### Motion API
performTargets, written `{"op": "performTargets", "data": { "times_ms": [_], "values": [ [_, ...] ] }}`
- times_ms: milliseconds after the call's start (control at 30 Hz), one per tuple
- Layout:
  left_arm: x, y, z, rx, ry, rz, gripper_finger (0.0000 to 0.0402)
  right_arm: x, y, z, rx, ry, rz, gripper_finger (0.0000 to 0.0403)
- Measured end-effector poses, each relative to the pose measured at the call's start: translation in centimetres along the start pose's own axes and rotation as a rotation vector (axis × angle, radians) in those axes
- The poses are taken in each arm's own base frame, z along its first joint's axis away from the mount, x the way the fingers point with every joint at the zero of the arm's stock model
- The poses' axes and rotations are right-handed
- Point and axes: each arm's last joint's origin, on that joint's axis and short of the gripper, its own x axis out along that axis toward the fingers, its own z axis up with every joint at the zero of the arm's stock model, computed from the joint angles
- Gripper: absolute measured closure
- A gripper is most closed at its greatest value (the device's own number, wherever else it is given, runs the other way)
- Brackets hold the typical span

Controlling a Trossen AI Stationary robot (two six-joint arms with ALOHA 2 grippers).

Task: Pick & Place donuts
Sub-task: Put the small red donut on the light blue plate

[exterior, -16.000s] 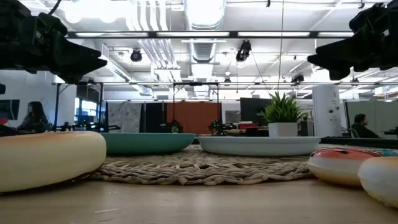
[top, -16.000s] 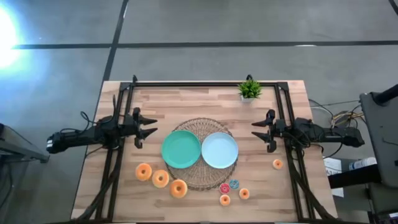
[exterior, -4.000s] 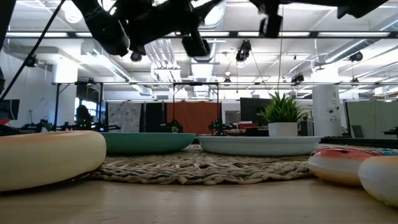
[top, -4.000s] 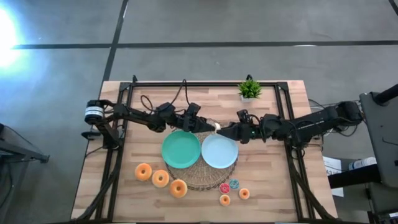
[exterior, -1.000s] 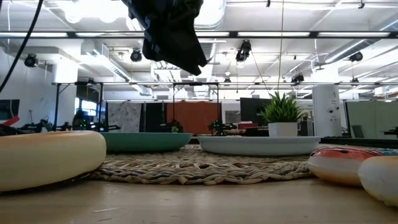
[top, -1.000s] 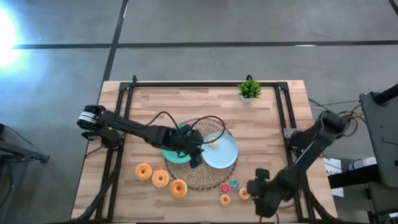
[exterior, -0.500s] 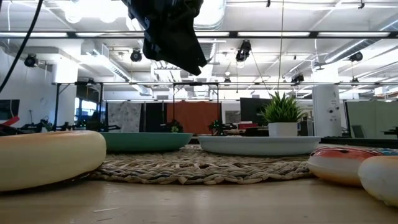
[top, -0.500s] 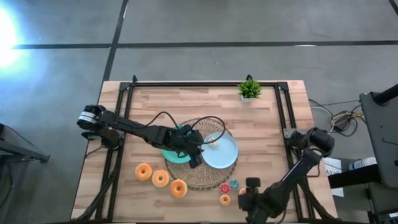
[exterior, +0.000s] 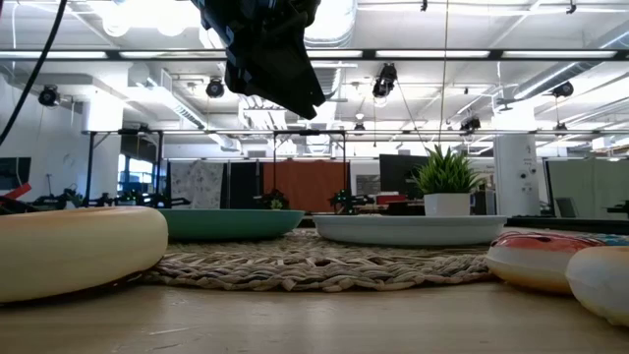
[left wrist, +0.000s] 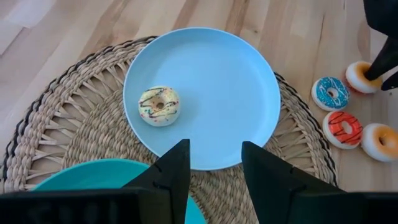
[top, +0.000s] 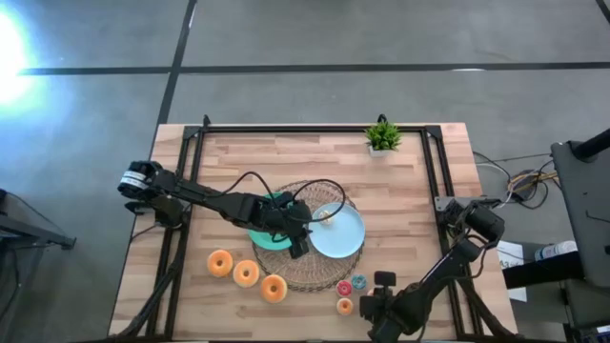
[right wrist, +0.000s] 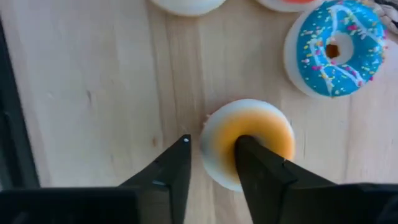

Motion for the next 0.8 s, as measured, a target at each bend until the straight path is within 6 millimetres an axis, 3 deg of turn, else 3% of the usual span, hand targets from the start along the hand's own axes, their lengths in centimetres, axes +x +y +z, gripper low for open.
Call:
{"op": "performTargets", "data": {
  "times_ms": [233,367,533,633,800],
  "values": [
    [0.0,0.0,0.0,0.0,-0.001,0.0,0.0283,-1.3,-2.3,0.3,0.228,-0.037,-0.004,0.0382],
    [0.0,-0.1,0.1,-0.002,-0.01,-0.005,0.0283,-2.6,-5.0,-0.3,0.438,-0.103,0.002,0.0392],
    [0.0,-0.3,0.4,-0.012,-0.038,-0.036,0.0283,-4.4,-9.3,-2.4,0.712,-0.208,0.228,0.0394],
    [0.1,-0.3,0.4,-0.063,0.002,-0.114,0.0283,-5.2,-12.0,-3.7,0.926,-0.367,0.435,0.0394],
    [0.5,0.2,0.8,-0.105,0.0,-0.124,0.0283,-6.2,-15.9,-5.3,1.296,-0.84,0.609,0.0393]
  ]
}}
